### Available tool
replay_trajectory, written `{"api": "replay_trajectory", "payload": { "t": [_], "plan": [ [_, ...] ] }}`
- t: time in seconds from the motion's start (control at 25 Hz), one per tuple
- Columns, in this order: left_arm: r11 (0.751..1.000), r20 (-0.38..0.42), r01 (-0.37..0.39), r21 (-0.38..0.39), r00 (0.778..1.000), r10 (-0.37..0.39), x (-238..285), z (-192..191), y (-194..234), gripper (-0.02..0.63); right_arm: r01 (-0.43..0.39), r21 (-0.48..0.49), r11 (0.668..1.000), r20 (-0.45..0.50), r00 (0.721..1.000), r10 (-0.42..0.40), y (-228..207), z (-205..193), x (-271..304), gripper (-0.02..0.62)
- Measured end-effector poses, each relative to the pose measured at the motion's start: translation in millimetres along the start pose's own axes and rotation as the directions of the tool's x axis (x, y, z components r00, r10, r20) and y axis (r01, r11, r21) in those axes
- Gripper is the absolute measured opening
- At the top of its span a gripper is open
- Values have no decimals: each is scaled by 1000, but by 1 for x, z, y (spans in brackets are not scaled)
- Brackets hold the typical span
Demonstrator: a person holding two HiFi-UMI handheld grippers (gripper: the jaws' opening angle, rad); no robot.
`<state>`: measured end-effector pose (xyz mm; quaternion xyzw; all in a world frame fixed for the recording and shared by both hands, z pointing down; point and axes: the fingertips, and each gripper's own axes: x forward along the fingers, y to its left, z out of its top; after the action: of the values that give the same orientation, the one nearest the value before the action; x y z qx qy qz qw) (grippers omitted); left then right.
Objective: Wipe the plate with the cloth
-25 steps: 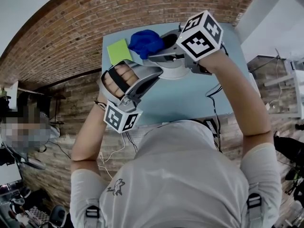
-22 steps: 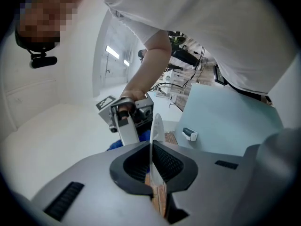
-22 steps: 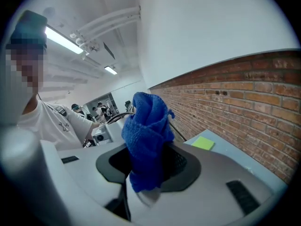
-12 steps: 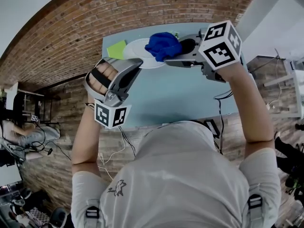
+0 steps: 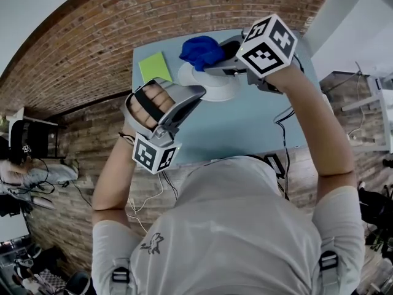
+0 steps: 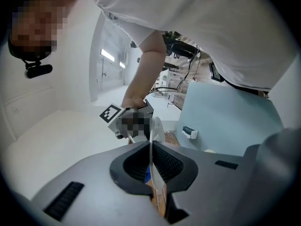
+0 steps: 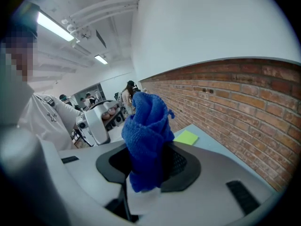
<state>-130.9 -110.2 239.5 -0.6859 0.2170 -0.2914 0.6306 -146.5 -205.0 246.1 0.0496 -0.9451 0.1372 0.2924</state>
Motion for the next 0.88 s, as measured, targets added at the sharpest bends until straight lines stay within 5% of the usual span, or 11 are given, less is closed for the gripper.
{"api": "replay_trajectory", "payload": {
  "t": [0.36,0.6,0.88],
  "plan": [
    [1000,-68,-5,-15,998,4,-5,-34,-1,18,-83,-50,995,18,996,84,45,4,-7,147],
    [1000,-80,-3,-10,997,3,-9,-36,-1,18,-10,56,998,10,1000,9,4,-33,-26,147],
    [1000,7,2,27,1000,-2,-5,0,4,18,23,143,989,-9,1000,-22,-41,-42,-22,147]
  ]
}}
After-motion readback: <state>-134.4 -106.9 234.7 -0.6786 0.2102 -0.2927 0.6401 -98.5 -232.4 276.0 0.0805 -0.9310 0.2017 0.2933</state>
